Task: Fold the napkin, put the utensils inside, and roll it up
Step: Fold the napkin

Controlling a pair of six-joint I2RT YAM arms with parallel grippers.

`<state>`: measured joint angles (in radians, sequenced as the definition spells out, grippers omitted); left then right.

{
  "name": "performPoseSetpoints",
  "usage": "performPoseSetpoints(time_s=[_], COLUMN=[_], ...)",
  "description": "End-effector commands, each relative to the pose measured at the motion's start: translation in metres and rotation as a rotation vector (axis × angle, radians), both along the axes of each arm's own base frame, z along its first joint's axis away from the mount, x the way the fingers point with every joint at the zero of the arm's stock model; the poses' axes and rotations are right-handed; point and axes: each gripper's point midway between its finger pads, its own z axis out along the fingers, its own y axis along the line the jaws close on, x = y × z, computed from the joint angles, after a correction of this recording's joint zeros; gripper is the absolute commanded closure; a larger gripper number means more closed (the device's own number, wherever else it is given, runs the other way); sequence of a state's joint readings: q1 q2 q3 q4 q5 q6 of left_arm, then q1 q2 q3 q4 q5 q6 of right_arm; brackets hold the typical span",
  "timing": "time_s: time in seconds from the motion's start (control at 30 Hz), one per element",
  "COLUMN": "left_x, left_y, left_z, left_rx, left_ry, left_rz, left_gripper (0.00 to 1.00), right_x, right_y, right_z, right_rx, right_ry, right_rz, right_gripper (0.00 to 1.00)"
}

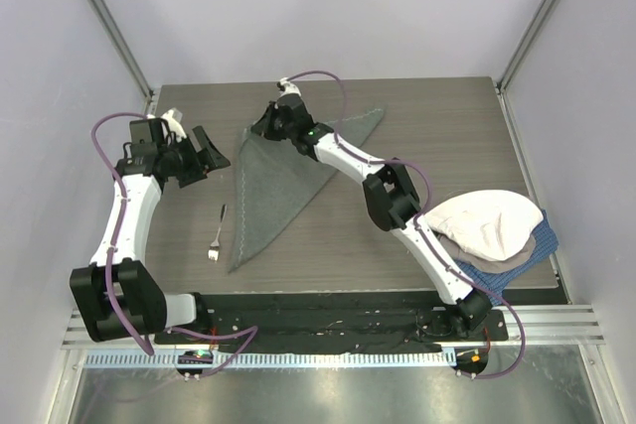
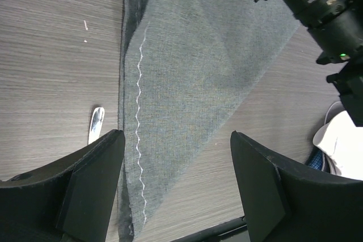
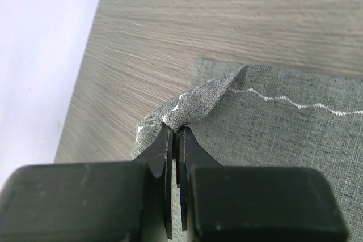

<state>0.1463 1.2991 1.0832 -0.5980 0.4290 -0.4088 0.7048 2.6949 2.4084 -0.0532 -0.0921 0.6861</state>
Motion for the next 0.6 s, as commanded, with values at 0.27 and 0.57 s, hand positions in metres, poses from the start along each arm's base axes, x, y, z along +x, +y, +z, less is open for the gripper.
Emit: performPoseSetpoints(time_s=[0.27, 0.57], left_x=[0.007, 0.004], left_y=[0.001, -0.012], left_z=[0.002, -0.007], left_rx=[-0.024, -0.031], left_ry=[-0.026, -0.015], left_rz=[-0.006, -0.012], left_gripper=[0.20, 0.23], right_x=[0.002, 0.001], right_y=[0.007, -0.081], right_z=[0.058, 0.130], right_rx=[0.080, -0.010], right_ry=[-0.106, -0.175], right_rz=[0.059, 0.003], right_gripper=[0.42, 0.32])
